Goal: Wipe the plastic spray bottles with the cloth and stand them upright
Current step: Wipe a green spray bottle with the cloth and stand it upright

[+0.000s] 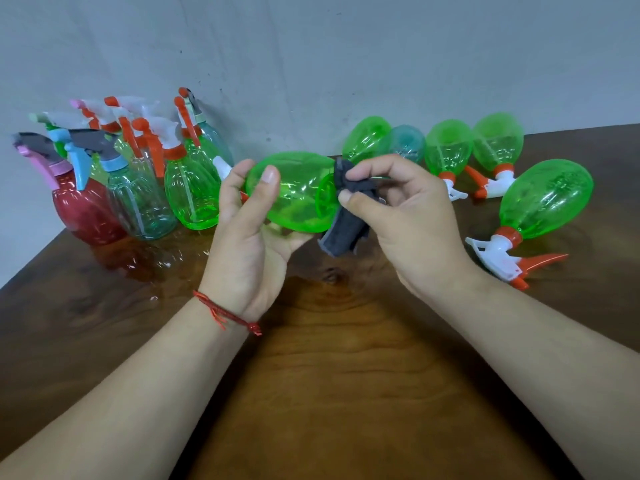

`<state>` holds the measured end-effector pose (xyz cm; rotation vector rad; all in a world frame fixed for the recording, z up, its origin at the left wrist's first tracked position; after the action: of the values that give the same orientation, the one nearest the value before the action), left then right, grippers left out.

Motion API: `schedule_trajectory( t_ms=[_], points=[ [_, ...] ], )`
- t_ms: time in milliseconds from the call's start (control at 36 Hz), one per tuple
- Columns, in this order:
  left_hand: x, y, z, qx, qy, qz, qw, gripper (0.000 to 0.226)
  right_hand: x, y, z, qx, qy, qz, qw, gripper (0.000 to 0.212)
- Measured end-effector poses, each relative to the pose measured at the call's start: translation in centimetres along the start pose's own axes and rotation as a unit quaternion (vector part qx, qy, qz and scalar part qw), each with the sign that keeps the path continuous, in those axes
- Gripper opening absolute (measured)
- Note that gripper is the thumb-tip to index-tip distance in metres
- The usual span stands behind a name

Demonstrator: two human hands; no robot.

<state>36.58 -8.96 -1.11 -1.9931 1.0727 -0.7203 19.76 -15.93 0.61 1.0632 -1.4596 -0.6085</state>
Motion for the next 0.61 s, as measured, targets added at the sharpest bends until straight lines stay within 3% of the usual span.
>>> schedule_trajectory(
  t_ms=[111,222,361,500,611],
  points=[
    [0.2,-0.4,0.5,-0.02,-0.038,-0.017,0.999,0.035,-1.6,0.9,-1.3,-0.119,0.027,0.089,0.989,0.025],
    [0.2,-0.4,0.5,-0.024,-0.042,-0.006,0.999,0.037,-2.1,1.9,-1.6,-0.096,0.028,0.11,0.989,0.023],
    [-0.2,-0.1,-0.1,-0.031,-0.026,0.006,0.999,0.037,0.0,2.0,0.4,-0.121,-0.041,0.098,0.987,0.028],
    [0.4,-0.5,0.8,-0.037,-0.069,-0.001,0.997,0.041,-1.9,0.6,-1.5,-0.152,0.029,0.077,0.985,0.024],
    [0.3,-0.6,0.8,-0.007,-0.077,-0.025,0.997,0.046,-3.3,2.8,-2.6,-0.123,0.07,0.155,0.978,0.019]
  ],
)
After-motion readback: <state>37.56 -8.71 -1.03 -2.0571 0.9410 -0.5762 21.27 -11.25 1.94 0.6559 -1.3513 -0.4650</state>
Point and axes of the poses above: each hand's wrist, its own x-axis towards the middle knuckle, its own z-axis out of the back of the hand, y = z × x, the point moved 7 cm from there along x, towards the middle knuckle, and after that the axes turned 10 degrees about -y, right-handed, at the moved point
